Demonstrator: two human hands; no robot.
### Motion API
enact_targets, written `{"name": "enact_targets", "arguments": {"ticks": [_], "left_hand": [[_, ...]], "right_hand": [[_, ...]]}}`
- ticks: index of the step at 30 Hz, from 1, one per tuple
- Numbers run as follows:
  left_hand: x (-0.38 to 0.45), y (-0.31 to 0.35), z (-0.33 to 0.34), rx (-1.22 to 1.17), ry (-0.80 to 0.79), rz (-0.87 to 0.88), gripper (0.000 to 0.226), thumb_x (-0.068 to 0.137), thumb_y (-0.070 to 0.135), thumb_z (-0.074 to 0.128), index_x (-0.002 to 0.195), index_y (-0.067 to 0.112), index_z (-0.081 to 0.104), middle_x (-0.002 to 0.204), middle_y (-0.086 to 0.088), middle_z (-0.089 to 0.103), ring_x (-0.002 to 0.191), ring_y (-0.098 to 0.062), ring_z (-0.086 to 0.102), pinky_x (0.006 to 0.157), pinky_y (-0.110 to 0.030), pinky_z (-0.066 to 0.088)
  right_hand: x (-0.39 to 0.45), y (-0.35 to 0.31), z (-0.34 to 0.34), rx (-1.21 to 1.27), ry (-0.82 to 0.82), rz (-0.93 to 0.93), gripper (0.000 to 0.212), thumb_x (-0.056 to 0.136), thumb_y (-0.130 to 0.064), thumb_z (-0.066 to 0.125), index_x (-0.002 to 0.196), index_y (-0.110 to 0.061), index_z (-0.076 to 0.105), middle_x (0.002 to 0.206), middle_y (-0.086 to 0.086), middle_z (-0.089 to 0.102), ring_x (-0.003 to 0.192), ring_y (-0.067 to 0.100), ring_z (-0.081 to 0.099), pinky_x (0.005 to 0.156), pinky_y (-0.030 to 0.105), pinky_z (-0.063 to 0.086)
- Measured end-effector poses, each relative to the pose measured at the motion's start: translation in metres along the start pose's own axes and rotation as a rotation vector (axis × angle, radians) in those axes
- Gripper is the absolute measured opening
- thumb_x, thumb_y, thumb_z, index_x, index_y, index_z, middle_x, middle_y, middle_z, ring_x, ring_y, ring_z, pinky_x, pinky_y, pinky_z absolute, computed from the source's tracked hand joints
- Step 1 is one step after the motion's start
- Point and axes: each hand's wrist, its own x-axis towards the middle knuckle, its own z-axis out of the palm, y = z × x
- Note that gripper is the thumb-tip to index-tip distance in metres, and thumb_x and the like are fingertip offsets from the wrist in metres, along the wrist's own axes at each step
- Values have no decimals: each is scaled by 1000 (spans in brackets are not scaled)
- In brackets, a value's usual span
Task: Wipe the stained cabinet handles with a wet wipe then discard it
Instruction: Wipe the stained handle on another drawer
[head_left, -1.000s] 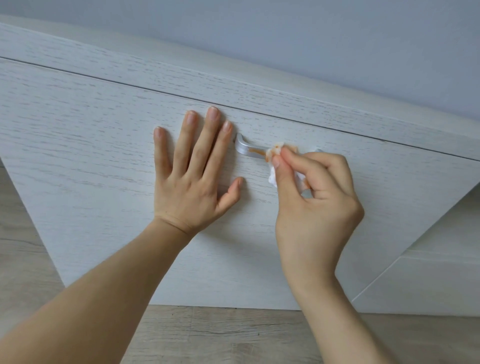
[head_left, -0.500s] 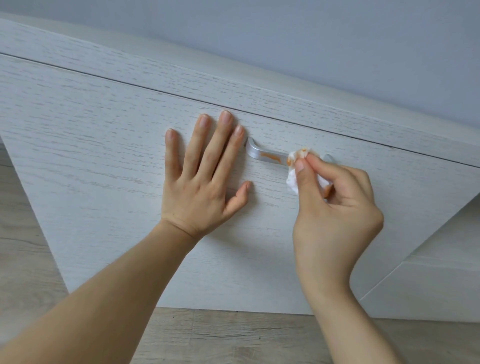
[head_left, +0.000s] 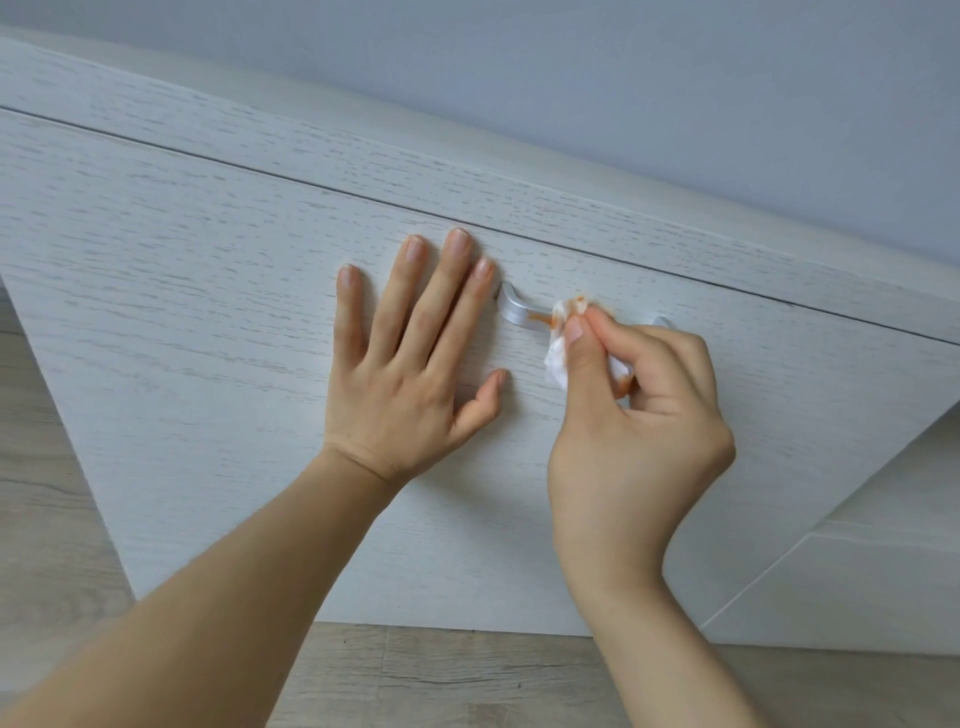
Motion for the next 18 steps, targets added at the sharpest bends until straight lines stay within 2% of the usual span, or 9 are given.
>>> {"name": "enact_targets", "arguments": {"ticks": [4,7,10,14,18], "left_hand": [[0,-2,-6,-18,-15,-8,69,93,49,44,150,14,25,153,-5,26,147,-17,6,116,-45,10],[-1,-19,-11,-4,1,97,69,92,49,51,149,14,32,152,-3,31,146,-17,16,116,-41,13],[-8,-39,-11,9,-7,203,70,94,50,50,150,12,30,153,-3,30,145,-20,21,119,-40,11],[-17,-39,-9,46,0,197,70,94,50,46,150,12,28,154,-3,28,145,-21,18,119,-43,9],[-17,-39,-7,44,12,203,70,95,50,43,151,12,27,157,-2,22,146,-21,16,119,-43,8]], "right_hand": [[2,-2,-7,17,-35,55,8,82,-8,69,88,-10,74,80,-14,59,75,-8,57,70,6,41],[2,-2,-13,44,0,65,10,82,-14,69,92,-15,71,82,-14,59,71,-3,56,70,11,42],[-1,-2,-8,38,-36,27,11,83,-9,70,94,-9,72,83,-9,60,75,-3,59,71,10,44],[-5,-2,3,5,-47,-40,10,82,-5,69,91,-1,73,83,-2,61,76,2,60,72,11,46],[-3,0,1,-11,-40,-47,11,82,-6,70,93,-3,73,81,-7,60,74,-5,58,72,8,44]]}}
